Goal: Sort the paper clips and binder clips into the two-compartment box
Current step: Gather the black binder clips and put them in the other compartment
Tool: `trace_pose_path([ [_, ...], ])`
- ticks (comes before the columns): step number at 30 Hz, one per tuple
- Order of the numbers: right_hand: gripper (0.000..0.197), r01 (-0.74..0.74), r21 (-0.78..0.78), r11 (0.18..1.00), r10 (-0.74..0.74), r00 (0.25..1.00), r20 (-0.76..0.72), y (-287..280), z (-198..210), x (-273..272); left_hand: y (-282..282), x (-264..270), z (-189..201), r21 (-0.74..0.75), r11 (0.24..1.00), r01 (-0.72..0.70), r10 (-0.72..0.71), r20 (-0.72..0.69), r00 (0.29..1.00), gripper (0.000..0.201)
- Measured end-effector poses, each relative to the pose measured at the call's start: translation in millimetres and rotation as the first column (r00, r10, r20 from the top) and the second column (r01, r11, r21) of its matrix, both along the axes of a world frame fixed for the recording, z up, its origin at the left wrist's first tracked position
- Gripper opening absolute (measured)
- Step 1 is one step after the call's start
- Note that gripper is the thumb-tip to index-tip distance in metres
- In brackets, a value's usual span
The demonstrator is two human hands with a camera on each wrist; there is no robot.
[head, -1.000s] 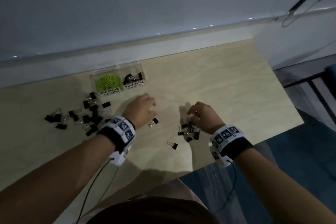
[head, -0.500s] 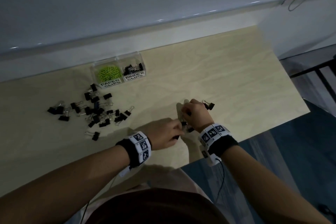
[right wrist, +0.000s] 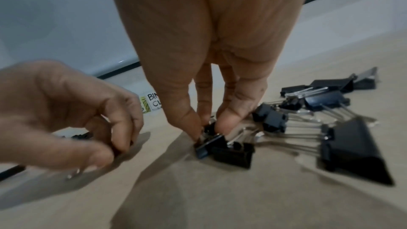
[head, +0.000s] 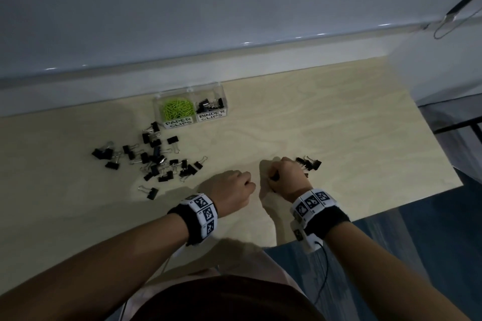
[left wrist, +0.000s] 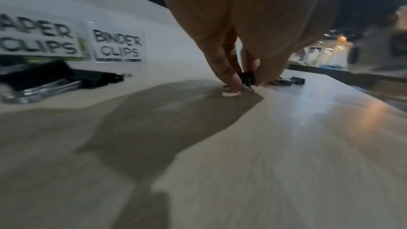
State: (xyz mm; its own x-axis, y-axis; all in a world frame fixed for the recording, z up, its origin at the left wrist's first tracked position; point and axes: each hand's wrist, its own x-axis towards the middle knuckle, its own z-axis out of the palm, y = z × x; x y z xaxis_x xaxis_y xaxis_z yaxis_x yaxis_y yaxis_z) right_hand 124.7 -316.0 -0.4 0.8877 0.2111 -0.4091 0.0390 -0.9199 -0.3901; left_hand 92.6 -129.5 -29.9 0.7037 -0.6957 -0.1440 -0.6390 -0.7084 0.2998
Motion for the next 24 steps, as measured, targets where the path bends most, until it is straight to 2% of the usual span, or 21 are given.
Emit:
trace_pose_path([
  [2, 0.004, 0.02, 0.012, 1.0, -0.02, 1.0, -0.018, 4, 3, 2, 9, 7, 12, -0.131, 0.979, -0.156, 0.149, -0.059, 0.987, 0.007],
  [5, 0.008, 0.019, 0.062, 0.998, -0.018, 1.0, -0.013, 12, 7, 9, 26, 38, 39, -0.259, 0.872, -0.415, 0.373, -0.196, 0.907, 0.01],
  [8, 0.004, -0.02, 0.052, 0.998, 0.02, 1.0, -0.011, 24, 9, 17, 48, 83, 59, -0.355, 0.741, -0.571, 0.551, -0.164, 0.818, 0.008],
  [11, 0.019, -0.019, 0.043, 0.999, 0.021, 0.997, -0.069, 35, 7, 26, 68, 123, 70, -0.408, 0.65, -0.641, 0.653, -0.133, 0.746, 0.007],
  [13, 0.019, -0.033, 0.064, 0.997, 0.036, 0.998, -0.051, 45, 11, 38, 76, 140, 74, -0.389, 0.655, -0.648, 0.657, -0.129, 0.743, 0.008],
  [15, 0.016, -0.028, 0.128, 0.991, 0.025, 0.999, 0.028, 60, 24, 58, 83, 147, 74, -0.346, 0.689, -0.636, 0.641, -0.118, 0.758, 0.01],
  [18, 0.011, -0.007, 0.286, 0.958, -0.052, 0.979, 0.198, 90, 47, 95, 92, 138, 70, -0.305, 0.713, -0.632, 0.641, -0.084, 0.763, 0.012],
  [20, 0.01, -0.027, 0.324, 0.946, -0.066, 0.96, 0.273, 109, 57, 116, 98, 120, 68, -0.32, 0.74, -0.592, 0.616, -0.033, 0.787, 0.01],
  [22, 0.011, -0.037, 0.314, 0.949, -0.045, 0.967, 0.25, 120, 62, 129, 104, 94, 64, -0.301, 0.779, -0.549, 0.567, -0.035, 0.823, 0.01],
  [24, 0.014, -0.052, 0.263, 0.963, -0.009, 0.974, 0.227, 117, 62, 131, 112, 67, 54, -0.202, 0.812, -0.548, 0.534, -0.124, 0.837, 0.014],
])
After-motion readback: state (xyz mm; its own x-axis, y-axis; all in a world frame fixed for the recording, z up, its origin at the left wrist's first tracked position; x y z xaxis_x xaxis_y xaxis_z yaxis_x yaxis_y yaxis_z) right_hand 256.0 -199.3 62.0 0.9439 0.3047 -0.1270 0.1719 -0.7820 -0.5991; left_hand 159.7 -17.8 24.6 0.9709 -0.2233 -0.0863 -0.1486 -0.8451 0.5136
